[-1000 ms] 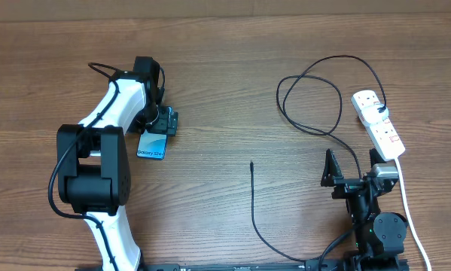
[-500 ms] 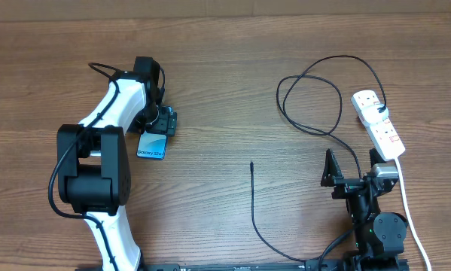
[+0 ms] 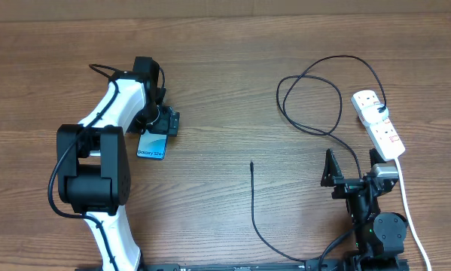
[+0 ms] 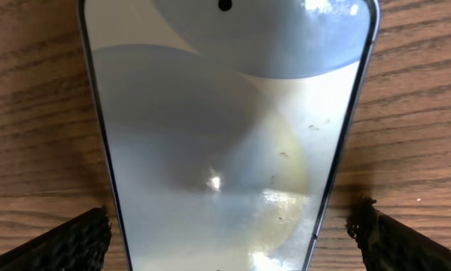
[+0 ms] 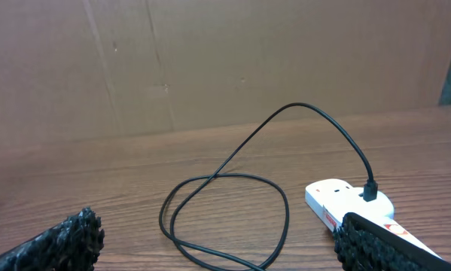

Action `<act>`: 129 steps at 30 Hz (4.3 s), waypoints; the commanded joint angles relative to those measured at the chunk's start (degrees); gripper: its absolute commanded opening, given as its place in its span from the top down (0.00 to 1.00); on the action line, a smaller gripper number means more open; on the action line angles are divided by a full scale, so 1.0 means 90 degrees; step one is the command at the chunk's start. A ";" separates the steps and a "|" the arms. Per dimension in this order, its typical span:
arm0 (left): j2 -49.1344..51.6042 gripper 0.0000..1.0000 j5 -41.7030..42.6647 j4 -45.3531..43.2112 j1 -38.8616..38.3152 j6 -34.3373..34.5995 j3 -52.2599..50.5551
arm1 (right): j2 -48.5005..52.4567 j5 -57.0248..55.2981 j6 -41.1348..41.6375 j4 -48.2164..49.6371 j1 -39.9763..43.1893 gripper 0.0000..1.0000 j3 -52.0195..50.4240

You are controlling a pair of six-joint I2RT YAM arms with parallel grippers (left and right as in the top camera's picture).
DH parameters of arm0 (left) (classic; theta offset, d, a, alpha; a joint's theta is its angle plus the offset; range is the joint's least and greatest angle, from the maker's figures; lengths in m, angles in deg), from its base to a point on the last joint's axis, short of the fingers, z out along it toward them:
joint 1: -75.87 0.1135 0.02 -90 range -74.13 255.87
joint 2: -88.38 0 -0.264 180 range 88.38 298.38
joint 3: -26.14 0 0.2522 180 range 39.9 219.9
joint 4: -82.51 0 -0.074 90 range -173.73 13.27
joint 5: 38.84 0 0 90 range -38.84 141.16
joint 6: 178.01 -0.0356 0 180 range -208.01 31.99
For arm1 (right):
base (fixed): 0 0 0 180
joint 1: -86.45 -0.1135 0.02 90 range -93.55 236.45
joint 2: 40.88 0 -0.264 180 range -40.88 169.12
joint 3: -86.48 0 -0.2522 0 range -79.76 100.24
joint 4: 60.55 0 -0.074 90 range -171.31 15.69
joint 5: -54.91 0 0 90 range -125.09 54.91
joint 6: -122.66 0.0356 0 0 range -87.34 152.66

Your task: Plug charger to phone and switch on socket

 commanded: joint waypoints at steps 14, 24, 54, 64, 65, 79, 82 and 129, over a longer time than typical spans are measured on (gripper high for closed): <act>0.0134 0.00 0.0085 -0.0141 0.0036 -0.0100 -0.0187 | -0.0046 -0.0027 -0.0024 0.0044 0.0024 0.00 -0.0066; 0.0134 0.00 0.0367 -0.0153 0.0036 -0.0151 -0.0206 | -0.0046 -0.0027 -0.0024 0.0044 0.0024 0.00 -0.0066; 0.0134 0.13 0.0372 -0.0177 0.0119 -0.0194 -0.0342 | -0.0046 -0.0027 -0.0024 0.0044 0.0024 0.00 -0.0066; 0.0134 0.15 0.0369 -0.0180 0.0119 -0.0194 -0.0342 | -0.0046 -0.0027 -0.0024 0.0041 0.0024 0.00 -0.0066; 0.0134 0.16 0.0369 -0.0180 0.0119 -0.0197 -0.0342 | -0.0046 -0.0027 -0.0024 0.0044 0.0024 0.00 -0.0066; 0.0134 0.19 0.0413 -0.0209 0.0119 -0.0197 -0.0342 | -0.0046 -0.0027 -0.0024 0.0041 0.0024 0.00 -0.0066; 0.0134 0.22 0.0413 -0.0209 0.0119 -0.0199 -0.0342 | -0.0046 -0.0027 -0.0024 0.0044 0.0024 0.00 -0.0066; 0.0134 0.16 0.0408 -0.0248 0.0153 -0.0240 -0.0342 | -0.0046 -0.0027 -0.0024 0.0041 0.0024 0.00 -0.0066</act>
